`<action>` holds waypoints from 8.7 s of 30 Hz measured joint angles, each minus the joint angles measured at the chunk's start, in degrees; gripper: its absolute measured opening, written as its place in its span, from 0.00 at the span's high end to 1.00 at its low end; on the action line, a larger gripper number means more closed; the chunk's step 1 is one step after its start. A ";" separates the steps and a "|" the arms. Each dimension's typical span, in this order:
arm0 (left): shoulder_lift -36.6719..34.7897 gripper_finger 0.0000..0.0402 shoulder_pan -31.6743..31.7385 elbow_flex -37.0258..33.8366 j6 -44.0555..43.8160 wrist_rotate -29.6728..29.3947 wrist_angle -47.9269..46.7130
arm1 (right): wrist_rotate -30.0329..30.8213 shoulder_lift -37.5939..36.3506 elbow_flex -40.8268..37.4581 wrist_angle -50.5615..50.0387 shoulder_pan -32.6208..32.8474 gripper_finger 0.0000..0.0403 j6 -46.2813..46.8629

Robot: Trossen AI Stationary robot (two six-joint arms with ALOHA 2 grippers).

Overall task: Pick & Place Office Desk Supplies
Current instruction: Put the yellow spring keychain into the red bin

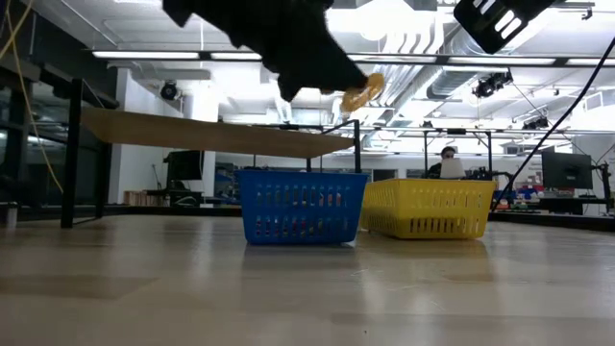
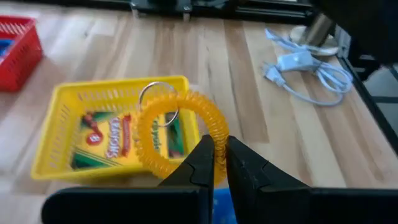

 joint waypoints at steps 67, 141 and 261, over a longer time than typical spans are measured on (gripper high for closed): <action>0.71 0.95 -0.17 0.77 5.62 -1.51 16.55 | 49.95 0.01 0.09 -12.71 -0.39 0.73 -19.93; 0.71 0.95 -2.94 0.75 5.45 -2.66 20.92 | 54.90 0.01 0.07 6.61 1.53 0.73 -45.10; 0.71 0.74 -2.99 0.75 5.65 -0.85 20.90 | 46.63 0.01 0.02 8.77 0.24 0.91 -43.98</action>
